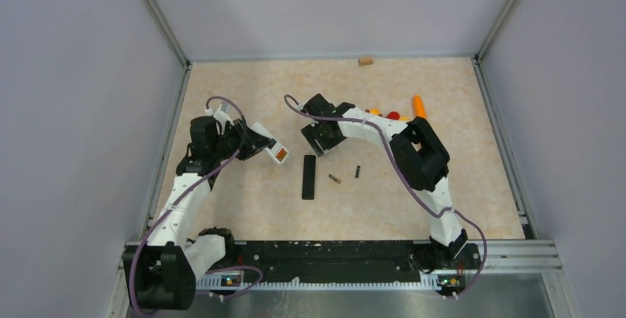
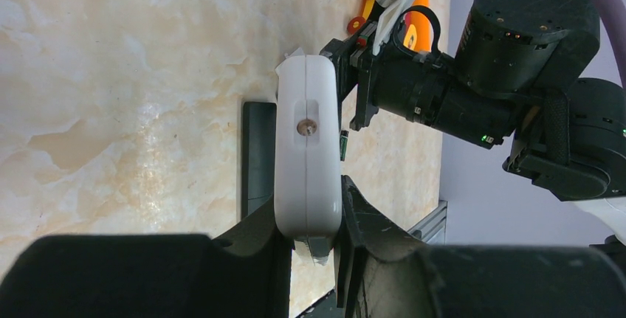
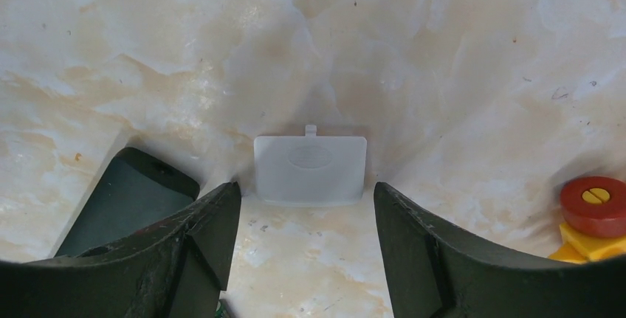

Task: Load the batteries into the remote control
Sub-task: Pick up the battery cover at the center of the board.

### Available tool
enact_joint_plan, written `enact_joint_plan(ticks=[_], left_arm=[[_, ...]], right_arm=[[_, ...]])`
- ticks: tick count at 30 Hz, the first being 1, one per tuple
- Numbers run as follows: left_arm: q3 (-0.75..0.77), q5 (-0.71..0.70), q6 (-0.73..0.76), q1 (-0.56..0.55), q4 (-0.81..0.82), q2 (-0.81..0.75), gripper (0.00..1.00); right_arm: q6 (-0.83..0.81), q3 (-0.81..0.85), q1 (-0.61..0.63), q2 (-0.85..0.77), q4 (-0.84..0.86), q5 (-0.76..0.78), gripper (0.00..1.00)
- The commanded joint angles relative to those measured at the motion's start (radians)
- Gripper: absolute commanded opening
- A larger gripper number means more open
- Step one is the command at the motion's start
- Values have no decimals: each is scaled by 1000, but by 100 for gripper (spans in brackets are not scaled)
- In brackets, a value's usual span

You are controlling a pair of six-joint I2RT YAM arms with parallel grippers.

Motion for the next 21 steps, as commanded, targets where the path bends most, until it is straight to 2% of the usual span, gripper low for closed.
enact_joint_plan(ticks=[1,5,10,18,21], left_arm=[[47,19,13,5,50,-12,0],[47,20,15,5,47,-17,0],[48,22,15,5,46,-22,0],[44,27,19,6,51,-22,0],[43,28,18,5,56,-16,0]], right_arm=[[14,65,-10,39,-49,-5,68],[4,98,-11,62,-77,-12,67],[-1,130,-15,87,-109,-37,59],[2,123,-16,87,-129,-37,58],[6,113,-17,81,-115,-27,52]])
